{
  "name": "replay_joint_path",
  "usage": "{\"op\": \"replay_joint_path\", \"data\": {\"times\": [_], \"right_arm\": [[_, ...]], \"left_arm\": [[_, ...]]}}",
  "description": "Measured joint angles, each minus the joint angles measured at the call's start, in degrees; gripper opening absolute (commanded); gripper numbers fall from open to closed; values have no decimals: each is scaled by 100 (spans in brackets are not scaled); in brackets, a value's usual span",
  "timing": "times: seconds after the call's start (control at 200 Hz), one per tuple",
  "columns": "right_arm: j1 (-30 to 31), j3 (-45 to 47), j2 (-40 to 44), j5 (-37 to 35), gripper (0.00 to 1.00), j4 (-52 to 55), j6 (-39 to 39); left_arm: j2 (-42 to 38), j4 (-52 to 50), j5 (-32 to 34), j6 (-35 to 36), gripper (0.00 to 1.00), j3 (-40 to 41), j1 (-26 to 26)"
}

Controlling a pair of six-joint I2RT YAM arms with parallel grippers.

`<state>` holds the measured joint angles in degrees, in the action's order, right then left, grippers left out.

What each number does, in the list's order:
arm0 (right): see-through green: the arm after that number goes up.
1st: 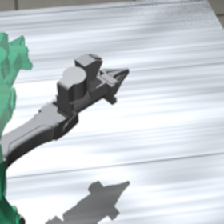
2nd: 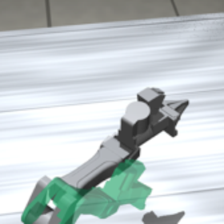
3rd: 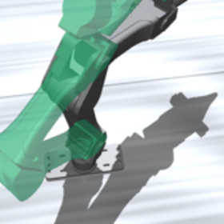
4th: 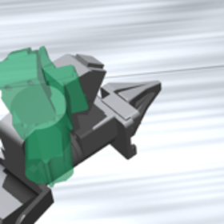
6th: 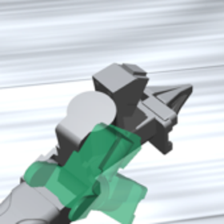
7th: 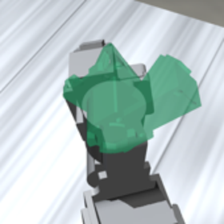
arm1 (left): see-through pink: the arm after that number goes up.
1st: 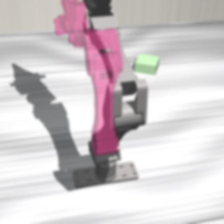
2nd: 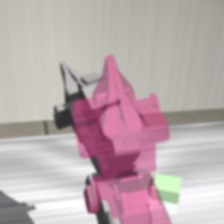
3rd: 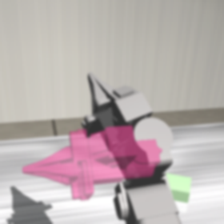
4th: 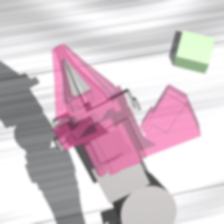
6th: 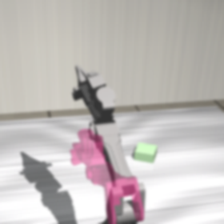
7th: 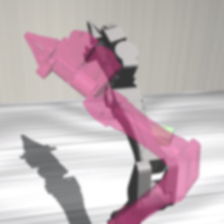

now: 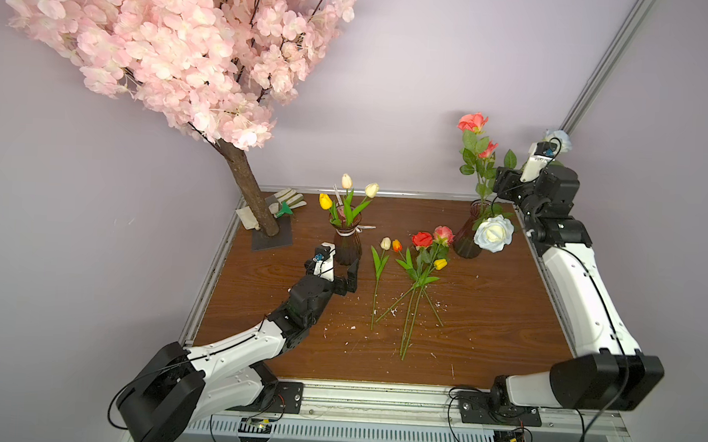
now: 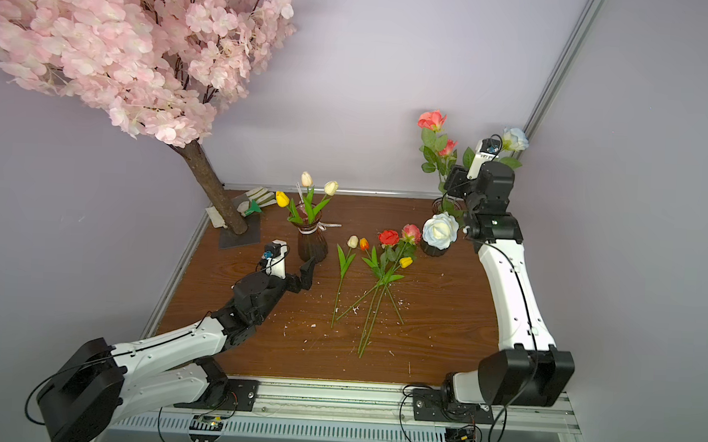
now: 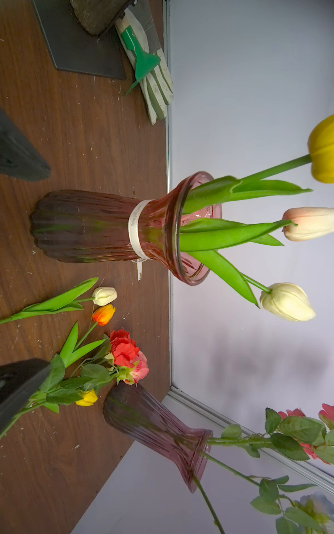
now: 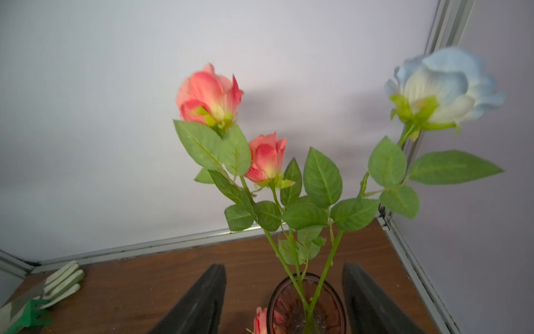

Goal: Arrange the flowers in different vases according to their variety
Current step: Insert the flower into the vase, then pick up the flower at the center of the board.

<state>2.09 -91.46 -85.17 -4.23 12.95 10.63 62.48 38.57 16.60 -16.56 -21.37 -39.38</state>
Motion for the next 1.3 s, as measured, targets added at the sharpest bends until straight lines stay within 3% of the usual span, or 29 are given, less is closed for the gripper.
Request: {"op": "replay_joint_path", "data": {"times": [0.22,0.565,0.781,1.081,1.216,1.301], "right_arm": [[-39,-1169,-404,350,73,743,122],[-42,-1893,457,22,80,927,223],[-61,-621,1543,1010,77,686,363],[28,1145,3016,3136,72,129,1016],[409,1751,3353,3687,72,-256,1266],[957,2061,3412,3751,72,-313,1239]], "left_arm": [[4,2,-15,0,99,-2,0],[4,2,-87,0,99,-4,0],[4,2,-87,0,99,-4,0],[-22,28,-85,-11,99,-4,0],[-114,83,-87,-44,99,9,0],[-197,197,-94,-63,99,85,0]]}}
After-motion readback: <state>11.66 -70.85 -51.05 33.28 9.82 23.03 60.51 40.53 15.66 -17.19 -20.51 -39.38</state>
